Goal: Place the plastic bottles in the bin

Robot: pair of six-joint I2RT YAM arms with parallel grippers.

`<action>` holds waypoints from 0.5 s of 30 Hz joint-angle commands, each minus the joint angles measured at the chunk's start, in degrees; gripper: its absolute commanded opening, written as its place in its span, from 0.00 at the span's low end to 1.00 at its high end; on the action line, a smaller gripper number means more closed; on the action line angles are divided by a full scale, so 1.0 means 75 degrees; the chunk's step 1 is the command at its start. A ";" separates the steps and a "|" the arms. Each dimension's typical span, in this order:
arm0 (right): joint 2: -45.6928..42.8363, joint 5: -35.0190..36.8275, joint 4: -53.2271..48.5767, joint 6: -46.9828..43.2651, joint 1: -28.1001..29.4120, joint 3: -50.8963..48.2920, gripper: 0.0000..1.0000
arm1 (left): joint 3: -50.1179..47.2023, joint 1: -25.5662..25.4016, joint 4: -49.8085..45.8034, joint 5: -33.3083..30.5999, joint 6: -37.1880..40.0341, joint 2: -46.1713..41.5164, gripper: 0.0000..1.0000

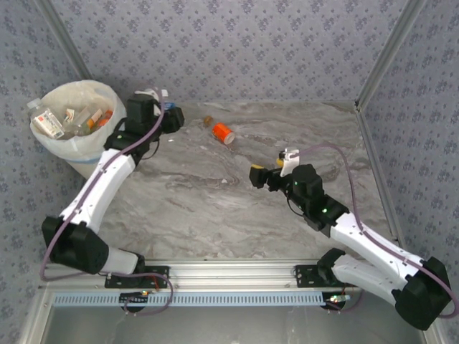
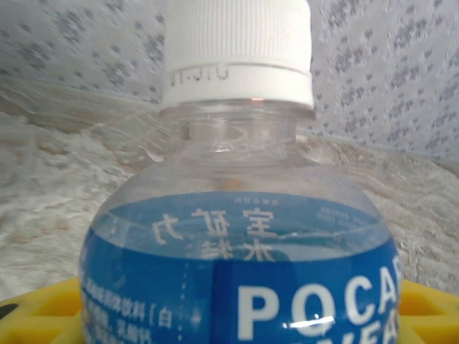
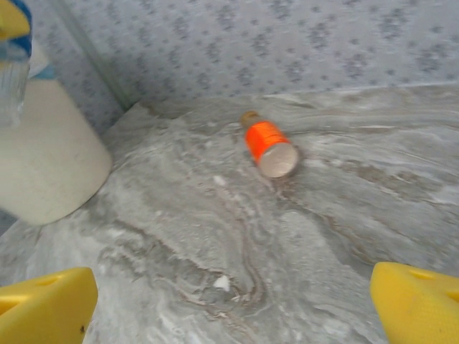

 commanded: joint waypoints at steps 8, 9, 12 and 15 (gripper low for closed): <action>0.1073 -0.1262 0.1006 -0.1051 0.0589 0.1117 1.00 | 0.1085 0.0963 -0.1336 -0.0447 0.1073 -0.0962 0.53; 0.1134 -0.1286 0.1007 -0.1078 0.0622 0.1194 1.00 | 0.1190 0.1129 -0.1323 -0.0545 0.1070 -0.0977 0.53; 0.1282 -0.1224 0.0996 -0.1137 0.0711 0.1342 1.00 | 0.1532 0.1818 -0.1151 -0.0719 0.0947 -0.0971 0.53; 0.1361 -0.1160 0.0995 -0.1162 0.0744 0.1394 1.00 | 0.1939 0.2557 -0.1001 -0.0904 0.0851 -0.0747 0.53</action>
